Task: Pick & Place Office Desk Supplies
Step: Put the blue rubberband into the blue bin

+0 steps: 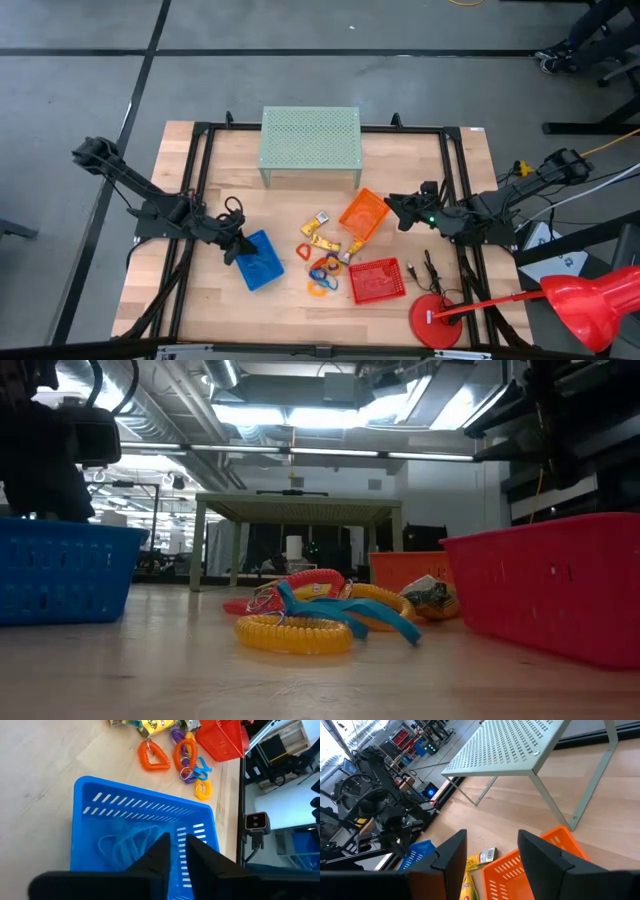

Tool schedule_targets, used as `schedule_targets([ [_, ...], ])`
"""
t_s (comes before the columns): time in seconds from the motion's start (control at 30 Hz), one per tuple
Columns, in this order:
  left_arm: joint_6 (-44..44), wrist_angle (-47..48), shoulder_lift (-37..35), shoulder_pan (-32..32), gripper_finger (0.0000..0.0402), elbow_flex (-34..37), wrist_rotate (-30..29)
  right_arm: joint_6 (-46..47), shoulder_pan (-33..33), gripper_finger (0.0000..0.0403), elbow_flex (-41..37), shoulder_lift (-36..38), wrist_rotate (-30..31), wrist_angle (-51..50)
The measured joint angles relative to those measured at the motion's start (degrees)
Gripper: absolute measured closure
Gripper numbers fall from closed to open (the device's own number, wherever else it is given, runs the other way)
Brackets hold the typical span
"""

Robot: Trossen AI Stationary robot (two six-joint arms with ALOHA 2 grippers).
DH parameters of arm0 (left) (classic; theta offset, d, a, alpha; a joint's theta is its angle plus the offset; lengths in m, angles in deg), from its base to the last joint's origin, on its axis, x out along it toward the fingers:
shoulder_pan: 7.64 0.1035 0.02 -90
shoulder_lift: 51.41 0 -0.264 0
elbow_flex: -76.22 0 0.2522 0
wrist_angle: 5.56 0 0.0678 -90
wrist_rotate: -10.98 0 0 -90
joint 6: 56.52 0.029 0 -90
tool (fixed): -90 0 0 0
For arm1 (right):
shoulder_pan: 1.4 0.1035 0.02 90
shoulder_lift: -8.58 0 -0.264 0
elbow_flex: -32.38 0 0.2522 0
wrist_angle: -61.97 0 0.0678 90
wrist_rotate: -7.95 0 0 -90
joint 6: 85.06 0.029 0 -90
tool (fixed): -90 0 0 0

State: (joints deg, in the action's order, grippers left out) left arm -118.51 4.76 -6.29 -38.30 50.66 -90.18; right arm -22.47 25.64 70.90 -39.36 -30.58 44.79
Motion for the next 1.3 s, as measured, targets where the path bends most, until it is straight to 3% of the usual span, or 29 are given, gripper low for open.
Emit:
schedule_targets([
  [0.2, -1.4, -0.1, 0.0, 0.0, 0.0295, 0.0, 1.5, 0.0, 0.0, 0.0225, 0.0, 0.0, 0.0, 0.7],
  [0.37, 1.6, -19.7, 0.1, 0.7, 0.0274, -0.6, 1.0, 1.5, 0.0, 0.0225, 0.0, 0.0, 0.0, 1.7],
  [0.47, 5.8, -23.1, 1.1, 2.2, 0.0272, -4.8, -1.3, 1.3, 0.0, 0.0225, 0.0, 0.0, 0.1, 1.7],
  [0.57, 10.6, -13.4, 4.4, 4.5, 0.0272, -13.2, -0.2, 0.0, 0.0, 0.0225, 0.0, 0.0, 0.2, 1.7],
  [0.7, 18.7, 3.5, 13.9, 8.7, 0.0272, -24.9, 5.4, -0.5, 0.0, 0.0225, 0.0, 0.0, 0.2, 1.7],
  [0.93, 37.6, 12.0, 36.0, 13.7, 0.0275, -38.5, 19.7, -1.6, 0.0, 0.0225, 0.0, 0.0, 0.3, 1.7],
  [1.1, 54.6, 26.8, 50.0, 12.0, 0.0288, -51.7, 20.6, -1.7, 0.0, 0.0225, 0.0, 0.0, 0.0, 1.7],
  [1.3, 70.1, 37.5, 60.6, 10.4, 0.03, -64.7, 13.9, -2.1, 0.0, 0.0225, 0.0, 0.0, -1.9, 1.6],
])
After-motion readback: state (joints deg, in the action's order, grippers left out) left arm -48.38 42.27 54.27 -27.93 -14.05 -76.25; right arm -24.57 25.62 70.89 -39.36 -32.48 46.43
